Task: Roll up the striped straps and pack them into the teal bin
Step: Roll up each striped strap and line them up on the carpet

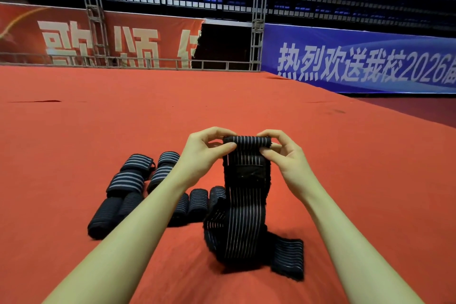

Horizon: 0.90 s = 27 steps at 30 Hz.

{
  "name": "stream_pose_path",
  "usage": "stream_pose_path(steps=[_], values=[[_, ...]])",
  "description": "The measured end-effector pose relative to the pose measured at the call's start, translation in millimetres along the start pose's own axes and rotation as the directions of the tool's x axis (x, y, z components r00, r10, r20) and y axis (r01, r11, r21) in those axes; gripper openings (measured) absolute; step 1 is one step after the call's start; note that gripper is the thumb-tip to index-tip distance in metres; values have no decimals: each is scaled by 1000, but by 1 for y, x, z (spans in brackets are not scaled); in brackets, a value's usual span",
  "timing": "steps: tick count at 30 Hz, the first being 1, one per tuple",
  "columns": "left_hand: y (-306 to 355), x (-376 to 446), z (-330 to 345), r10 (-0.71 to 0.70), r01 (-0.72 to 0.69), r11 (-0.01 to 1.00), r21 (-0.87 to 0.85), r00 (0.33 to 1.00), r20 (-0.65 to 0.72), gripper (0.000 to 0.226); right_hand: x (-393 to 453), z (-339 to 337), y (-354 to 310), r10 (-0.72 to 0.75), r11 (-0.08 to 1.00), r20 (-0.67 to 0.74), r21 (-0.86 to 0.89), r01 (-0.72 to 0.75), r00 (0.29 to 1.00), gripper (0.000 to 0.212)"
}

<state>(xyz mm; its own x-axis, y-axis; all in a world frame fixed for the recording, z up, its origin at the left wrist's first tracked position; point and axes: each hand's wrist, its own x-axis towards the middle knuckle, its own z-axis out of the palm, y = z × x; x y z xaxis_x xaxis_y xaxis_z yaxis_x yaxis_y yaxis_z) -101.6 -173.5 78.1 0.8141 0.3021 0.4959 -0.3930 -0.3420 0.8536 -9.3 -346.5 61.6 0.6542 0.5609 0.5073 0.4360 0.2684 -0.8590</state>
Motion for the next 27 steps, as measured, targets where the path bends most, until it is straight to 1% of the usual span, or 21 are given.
stream_pose_path(steps=[2,7,8,10,13,15,17,19,21,24,27], values=[[-3,-2,1,-21,20,999,-50,1000,-15,18,-2,0,1,4,1000,-5,21,-4,1000,25],[-15,-5,-2,-15,14,992,-128,1000,-2,25,-3,4,7,5,998,-16,64,-4,1000,6],[-16,-6,-3,-8,7,992,-125,1000,-4,26,-2,5,7,4,998,-24,58,-2,1000,6],[-17,-9,-3,8,-8,991,-131,1000,3,28,-1,7,8,15,999,-30,51,-13,999,14],[-23,-15,-3,-5,13,989,-148,998,56,27,-3,7,13,25,997,-41,68,-22,999,22],[-28,-14,-5,-29,35,993,-113,998,53,29,-4,7,14,32,996,-51,90,-27,998,26],[-30,-10,-5,-58,59,997,-43,998,29,23,-2,7,14,57,993,-81,112,-47,995,30],[-31,-7,-3,-63,64,998,-5,997,40,13,0,7,13,67,994,-96,96,-58,993,29],[-33,-8,-1,-47,46,999,11,998,40,12,-2,7,14,69,996,-94,54,-64,993,26],[-35,-10,-2,-10,10,1000,8,1000,20,12,-4,9,17,60,998,-63,-18,-61,996,25],[-35,-10,-4,-2,2,1000,-2,1000,-4,21,-4,11,17,74,997,-7,-25,-74,997,28]])
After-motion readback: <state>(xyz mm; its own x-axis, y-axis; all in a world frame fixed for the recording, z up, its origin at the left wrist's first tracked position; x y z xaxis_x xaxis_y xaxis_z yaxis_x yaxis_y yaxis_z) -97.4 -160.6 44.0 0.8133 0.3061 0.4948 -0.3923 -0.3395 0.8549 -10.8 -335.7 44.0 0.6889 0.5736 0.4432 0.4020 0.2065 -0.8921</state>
